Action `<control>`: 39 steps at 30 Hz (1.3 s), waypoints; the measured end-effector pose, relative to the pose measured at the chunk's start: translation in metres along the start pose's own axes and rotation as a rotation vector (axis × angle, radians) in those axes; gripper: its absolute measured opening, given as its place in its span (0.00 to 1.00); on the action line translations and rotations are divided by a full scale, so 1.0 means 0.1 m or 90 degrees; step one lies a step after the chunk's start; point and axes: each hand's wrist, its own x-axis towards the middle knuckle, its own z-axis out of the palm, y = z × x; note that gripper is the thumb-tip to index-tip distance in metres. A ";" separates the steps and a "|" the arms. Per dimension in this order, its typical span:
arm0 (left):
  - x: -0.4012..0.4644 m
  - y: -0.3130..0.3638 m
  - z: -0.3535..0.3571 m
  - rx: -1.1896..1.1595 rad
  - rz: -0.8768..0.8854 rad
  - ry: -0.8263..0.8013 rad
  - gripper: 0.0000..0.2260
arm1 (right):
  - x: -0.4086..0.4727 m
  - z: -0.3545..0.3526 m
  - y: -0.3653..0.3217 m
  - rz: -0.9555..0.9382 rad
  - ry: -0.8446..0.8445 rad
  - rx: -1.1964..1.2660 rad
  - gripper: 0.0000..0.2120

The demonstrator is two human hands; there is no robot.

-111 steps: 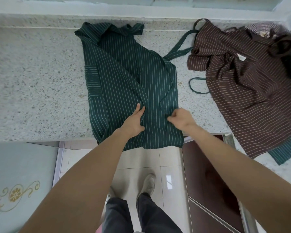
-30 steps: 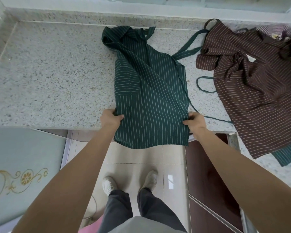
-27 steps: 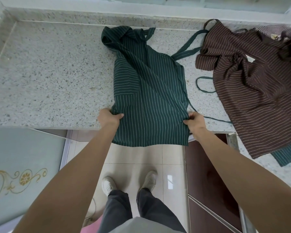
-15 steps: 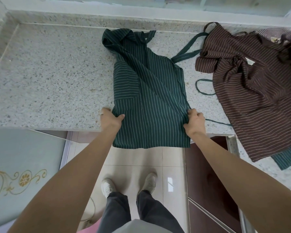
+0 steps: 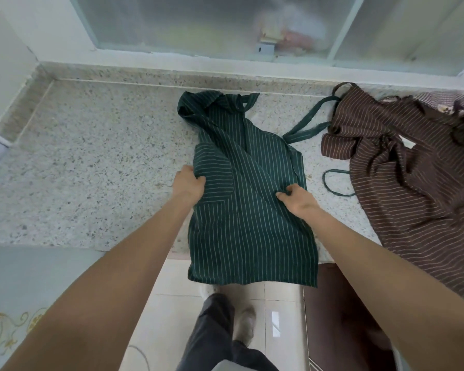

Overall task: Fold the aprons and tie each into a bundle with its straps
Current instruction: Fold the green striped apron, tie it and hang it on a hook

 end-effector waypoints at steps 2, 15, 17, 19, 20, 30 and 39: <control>0.20 0.03 -0.02 0.030 -0.012 -0.029 0.25 | 0.12 -0.03 -0.10 0.046 -0.025 -0.017 0.29; 0.65 0.10 -0.07 -0.030 0.020 -0.081 0.27 | 0.25 -0.10 -0.46 -0.064 -0.093 0.425 0.16; 0.68 0.08 -0.10 -0.025 0.018 -0.068 0.26 | 0.21 -0.11 -0.43 -0.175 -0.018 0.461 0.23; 0.71 0.06 -0.13 -0.011 0.004 -0.065 0.26 | 0.19 -0.16 -0.41 -0.267 0.041 0.434 0.27; 0.73 0.06 -0.14 -0.001 -0.006 -0.068 0.27 | 0.19 -0.19 -0.39 -0.284 0.059 0.416 0.30; 0.83 0.10 -0.14 0.007 0.000 -0.071 0.25 | 0.66 -0.16 -0.57 0.070 0.042 0.586 0.21; 0.88 0.15 -0.19 0.002 0.032 -0.058 0.22 | 0.69 -0.21 -0.82 -0.081 -0.130 0.408 0.34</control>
